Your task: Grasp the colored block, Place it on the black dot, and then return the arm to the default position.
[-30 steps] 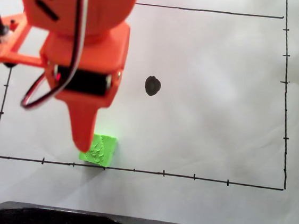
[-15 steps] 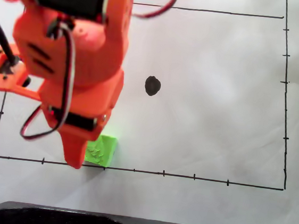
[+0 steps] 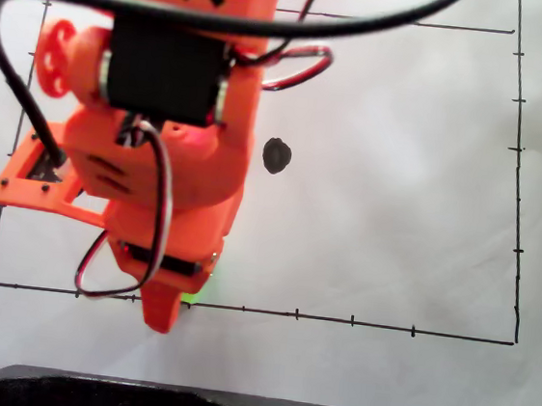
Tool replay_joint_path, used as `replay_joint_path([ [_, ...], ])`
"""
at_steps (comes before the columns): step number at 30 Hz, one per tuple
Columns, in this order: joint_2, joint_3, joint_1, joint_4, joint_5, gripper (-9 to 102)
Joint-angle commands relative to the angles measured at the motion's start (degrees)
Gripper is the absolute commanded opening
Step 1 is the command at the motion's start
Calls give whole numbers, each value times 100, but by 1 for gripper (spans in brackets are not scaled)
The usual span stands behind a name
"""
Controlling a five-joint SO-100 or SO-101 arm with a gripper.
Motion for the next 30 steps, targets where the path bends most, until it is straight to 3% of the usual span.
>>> replay_joint_path([
  [1, 9, -246, -9, -9, -18, 30],
  [17, -149, -299, 88, -97, -167, 28],
  [24, -141, -299, 132, -141, -185, 15],
  [30, -97, -299, 123, -123, -158, 11],
])
